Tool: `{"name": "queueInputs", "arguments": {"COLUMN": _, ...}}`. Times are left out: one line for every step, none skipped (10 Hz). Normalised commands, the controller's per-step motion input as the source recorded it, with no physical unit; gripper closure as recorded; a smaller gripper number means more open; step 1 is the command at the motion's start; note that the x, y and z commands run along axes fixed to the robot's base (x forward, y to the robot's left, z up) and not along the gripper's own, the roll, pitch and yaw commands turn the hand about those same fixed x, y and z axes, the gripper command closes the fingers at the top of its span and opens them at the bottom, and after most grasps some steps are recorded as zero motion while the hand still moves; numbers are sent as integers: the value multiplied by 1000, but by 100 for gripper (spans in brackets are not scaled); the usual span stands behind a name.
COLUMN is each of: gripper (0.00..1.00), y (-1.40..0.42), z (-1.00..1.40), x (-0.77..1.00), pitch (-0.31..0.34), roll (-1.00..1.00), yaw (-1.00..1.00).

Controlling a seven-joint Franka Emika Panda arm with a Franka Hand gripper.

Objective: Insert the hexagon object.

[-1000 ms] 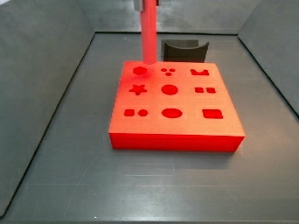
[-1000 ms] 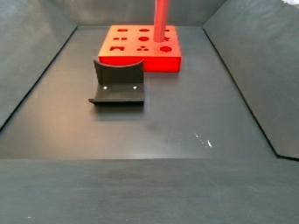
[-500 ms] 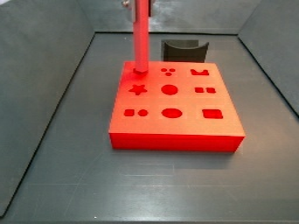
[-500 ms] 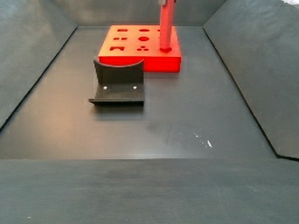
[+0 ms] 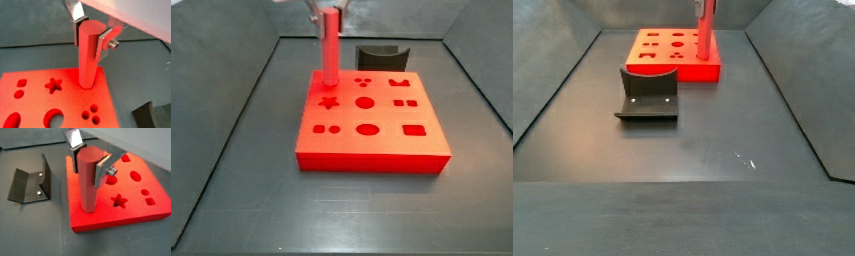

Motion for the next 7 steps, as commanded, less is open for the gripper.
{"name": "queueInputs", "arguments": {"gripper": 100, "y": 186, "z": -880, "x": 369, "pitch": 83, "roll": -16, "yaw": -71}}
{"name": "queueInputs", "arguments": {"gripper": 100, "y": 94, "z": -840, "x": 194, "pitch": 36, "roll": 0, "yaw": -49}}
{"name": "queueInputs", "arguments": {"gripper": 100, "y": 0, "z": -723, "x": 106, "pitch": 0, "roll": 44, "yaw": -51}}
{"name": "queueInputs", "arguments": {"gripper": 100, "y": 0, "z": -686, "x": 0, "pitch": 0, "roll": 41, "yaw": -23}}
{"name": "queueInputs", "arguments": {"gripper": 100, "y": 0, "z": -651, "x": -3, "pitch": -66, "roll": 57, "yaw": 0}}
{"name": "queueInputs", "arguments": {"gripper": 100, "y": 0, "z": -571, "x": -17, "pitch": -73, "roll": 43, "yaw": 0}}
{"name": "queueInputs", "arguments": {"gripper": 100, "y": 0, "z": 0, "x": 0, "pitch": 0, "roll": 0, "yaw": 0}}
